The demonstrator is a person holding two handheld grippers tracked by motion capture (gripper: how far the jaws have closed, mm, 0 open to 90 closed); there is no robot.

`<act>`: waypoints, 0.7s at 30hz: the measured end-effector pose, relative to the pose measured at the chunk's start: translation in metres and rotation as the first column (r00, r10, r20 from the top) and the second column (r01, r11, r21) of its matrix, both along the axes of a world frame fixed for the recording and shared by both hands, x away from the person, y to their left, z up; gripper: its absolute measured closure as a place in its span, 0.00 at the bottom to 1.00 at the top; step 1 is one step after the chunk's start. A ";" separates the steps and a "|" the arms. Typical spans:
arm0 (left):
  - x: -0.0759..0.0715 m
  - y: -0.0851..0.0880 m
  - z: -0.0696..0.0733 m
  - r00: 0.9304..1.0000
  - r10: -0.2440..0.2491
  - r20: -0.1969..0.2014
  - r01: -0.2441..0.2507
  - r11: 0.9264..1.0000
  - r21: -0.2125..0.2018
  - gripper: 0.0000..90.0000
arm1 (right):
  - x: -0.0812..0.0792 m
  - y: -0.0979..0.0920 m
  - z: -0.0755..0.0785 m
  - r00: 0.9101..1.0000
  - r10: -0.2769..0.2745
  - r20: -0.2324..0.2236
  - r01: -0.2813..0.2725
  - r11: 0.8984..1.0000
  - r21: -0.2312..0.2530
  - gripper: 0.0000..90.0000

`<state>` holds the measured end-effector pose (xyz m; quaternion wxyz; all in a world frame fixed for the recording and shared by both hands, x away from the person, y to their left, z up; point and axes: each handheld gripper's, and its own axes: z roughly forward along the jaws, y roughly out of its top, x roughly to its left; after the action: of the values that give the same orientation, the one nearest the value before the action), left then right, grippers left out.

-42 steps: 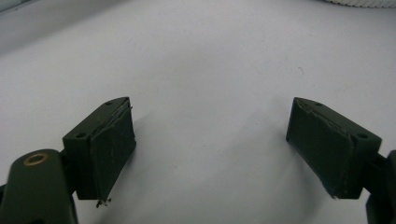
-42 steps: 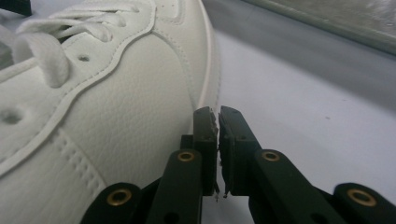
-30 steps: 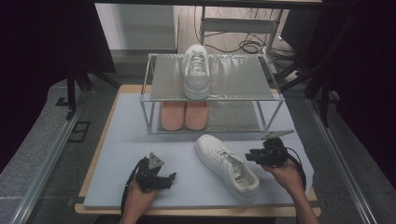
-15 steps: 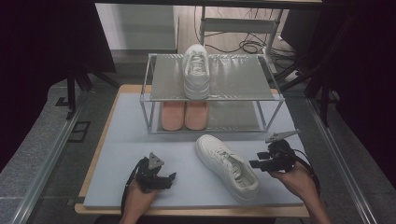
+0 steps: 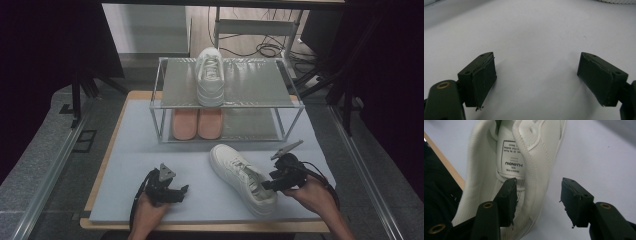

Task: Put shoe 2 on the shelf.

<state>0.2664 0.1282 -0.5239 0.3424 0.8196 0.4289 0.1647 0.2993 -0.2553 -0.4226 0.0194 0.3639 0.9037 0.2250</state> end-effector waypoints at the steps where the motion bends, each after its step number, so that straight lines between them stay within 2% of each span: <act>1: 0.000 0.000 0.000 1.000 0.000 0.000 0.000 1.000 0.000 0.17 | 0.001 0.002 -0.001 1.000 0.000 -0.009 0.000 1.000 -0.013 0.53; 8: 0.000 0.000 0.000 1.000 0.001 -0.001 -0.001 1.000 0.000 0.17 | 0.010 0.015 -0.010 0.998 0.011 -0.059 -0.016 0.996 -0.089 0.60; 12: 0.000 0.000 0.000 1.000 0.001 -0.001 -0.001 1.000 -0.001 0.17 | 0.014 0.021 -0.015 0.996 0.014 -0.090 -0.025 0.992 -0.123 0.69; 18: 0.000 0.000 0.000 1.000 0.001 -0.001 -0.001 1.000 -0.001 0.17 | 0.016 0.025 -0.015 0.995 -0.006 -0.104 -0.011 0.987 -0.159 0.77; 21: 0.000 0.000 0.000 1.000 0.001 -0.001 -0.001 1.000 -0.001 0.17 | 0.017 0.024 -0.014 0.993 -0.025 -0.115 0.006 0.987 -0.158 0.81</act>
<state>0.2663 0.1281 -0.5239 0.3424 0.8193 0.4296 0.1643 0.3163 -0.2309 -0.4365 -0.0031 0.3809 0.9153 0.1311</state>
